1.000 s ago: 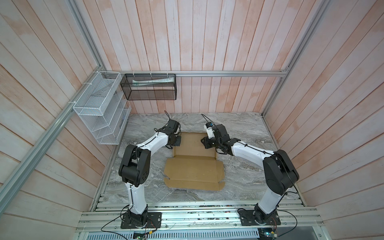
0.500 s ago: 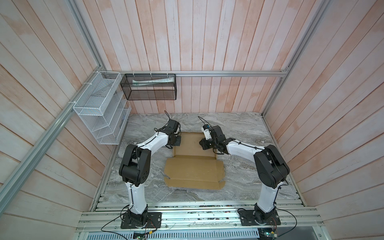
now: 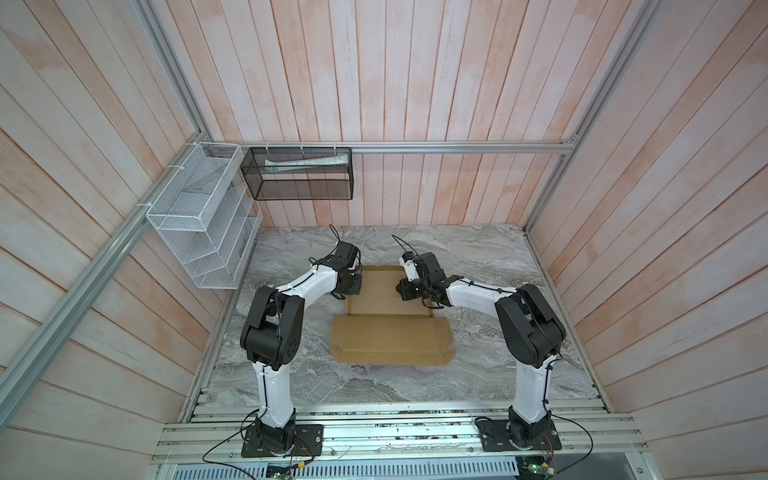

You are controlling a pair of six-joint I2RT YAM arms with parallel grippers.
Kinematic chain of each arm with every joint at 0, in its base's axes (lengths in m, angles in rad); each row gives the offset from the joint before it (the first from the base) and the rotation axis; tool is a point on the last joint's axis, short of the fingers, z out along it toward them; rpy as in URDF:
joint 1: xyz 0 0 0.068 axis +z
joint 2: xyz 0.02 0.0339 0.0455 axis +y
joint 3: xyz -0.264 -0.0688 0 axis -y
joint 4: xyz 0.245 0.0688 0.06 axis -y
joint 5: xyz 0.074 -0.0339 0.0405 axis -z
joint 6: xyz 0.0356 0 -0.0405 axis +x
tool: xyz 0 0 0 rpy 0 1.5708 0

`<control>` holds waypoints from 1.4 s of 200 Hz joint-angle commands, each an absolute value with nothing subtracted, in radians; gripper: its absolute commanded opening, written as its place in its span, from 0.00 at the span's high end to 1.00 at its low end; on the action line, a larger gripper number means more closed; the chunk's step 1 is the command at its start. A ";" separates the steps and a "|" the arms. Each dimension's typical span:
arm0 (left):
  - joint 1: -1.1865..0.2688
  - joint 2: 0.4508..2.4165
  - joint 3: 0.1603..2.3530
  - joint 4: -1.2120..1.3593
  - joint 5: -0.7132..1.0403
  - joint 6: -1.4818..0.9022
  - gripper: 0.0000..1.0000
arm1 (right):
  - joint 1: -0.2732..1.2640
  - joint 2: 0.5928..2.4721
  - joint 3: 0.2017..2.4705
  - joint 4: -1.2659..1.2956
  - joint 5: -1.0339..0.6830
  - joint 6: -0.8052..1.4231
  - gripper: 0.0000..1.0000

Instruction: Fold the paper box

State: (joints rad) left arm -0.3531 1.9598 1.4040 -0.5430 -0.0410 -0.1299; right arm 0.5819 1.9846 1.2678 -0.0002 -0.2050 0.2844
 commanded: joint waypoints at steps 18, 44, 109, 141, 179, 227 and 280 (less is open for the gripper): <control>-0.348 1.964 1.410 -0.554 -0.050 -0.121 0.79 | 0.589 2.021 1.309 -0.006 -0.219 0.292 0.84; -0.345 1.951 1.411 -0.561 -0.051 -0.118 0.75 | 0.589 2.044 1.331 -0.012 -0.230 0.298 0.84; -0.318 1.898 1.400 -0.543 -0.027 -0.130 0.70 | 0.589 2.083 1.355 -0.019 -0.236 0.310 0.85; -0.313 1.870 1.410 -0.543 -0.022 -0.136 0.69 | 0.589 2.095 1.365 -0.027 -0.236 0.310 0.86; -0.307 1.797 1.410 -0.549 -0.005 -0.157 0.69 | 0.588 2.103 1.371 -0.042 -0.237 0.301 0.86; -0.283 1.647 1.383 -0.543 -0.008 -0.195 0.65 | 0.579 2.101 1.381 -0.039 -0.241 0.298 0.87; -0.268 1.446 1.312 -0.525 0.002 -0.216 0.63 | 0.576 2.083 1.442 -0.070 -0.247 0.278 0.87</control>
